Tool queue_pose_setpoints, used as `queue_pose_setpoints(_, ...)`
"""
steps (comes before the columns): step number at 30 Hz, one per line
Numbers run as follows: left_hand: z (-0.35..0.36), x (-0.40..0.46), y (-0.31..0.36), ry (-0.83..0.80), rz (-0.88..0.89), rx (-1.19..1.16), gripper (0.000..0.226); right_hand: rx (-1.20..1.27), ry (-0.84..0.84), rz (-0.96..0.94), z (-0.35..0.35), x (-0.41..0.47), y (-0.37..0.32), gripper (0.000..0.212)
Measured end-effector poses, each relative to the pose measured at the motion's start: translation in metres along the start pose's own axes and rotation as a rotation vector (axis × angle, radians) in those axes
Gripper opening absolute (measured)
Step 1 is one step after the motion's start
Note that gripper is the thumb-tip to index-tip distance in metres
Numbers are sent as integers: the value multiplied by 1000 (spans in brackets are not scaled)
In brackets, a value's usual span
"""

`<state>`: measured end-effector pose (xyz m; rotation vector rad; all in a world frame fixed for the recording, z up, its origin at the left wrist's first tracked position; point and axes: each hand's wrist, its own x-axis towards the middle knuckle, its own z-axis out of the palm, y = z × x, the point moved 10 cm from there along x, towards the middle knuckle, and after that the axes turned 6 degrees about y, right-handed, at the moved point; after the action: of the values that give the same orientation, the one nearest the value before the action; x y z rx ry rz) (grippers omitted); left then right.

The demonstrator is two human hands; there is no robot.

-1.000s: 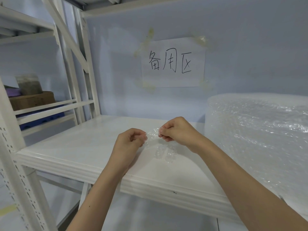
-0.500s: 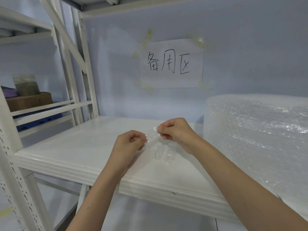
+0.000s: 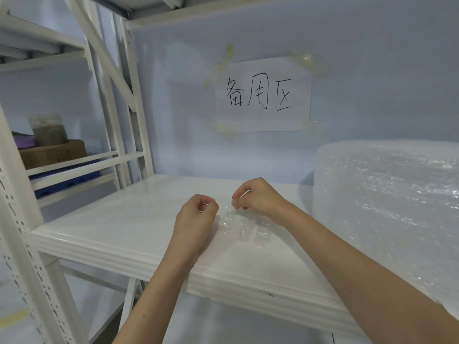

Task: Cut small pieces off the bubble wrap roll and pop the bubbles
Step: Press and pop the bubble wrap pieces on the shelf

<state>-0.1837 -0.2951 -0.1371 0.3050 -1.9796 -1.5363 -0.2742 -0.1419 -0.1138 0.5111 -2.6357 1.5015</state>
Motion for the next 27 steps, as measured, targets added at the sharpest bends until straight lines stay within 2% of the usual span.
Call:
queue_pose_setpoints(15, 0, -3, 4, -11, 12, 32, 17, -217, -59, -46, 5, -2, 3, 17)
queue_pose_setpoints(23, 1, -3, 4, -14, -1, 19, 17, -292, -63, -92, 10, -2, 0, 8)
queue_pose_setpoints(27, 1, -4, 4, -21, -1, 15, 17, -336, -50, -123, 8, -4, -4, 14)
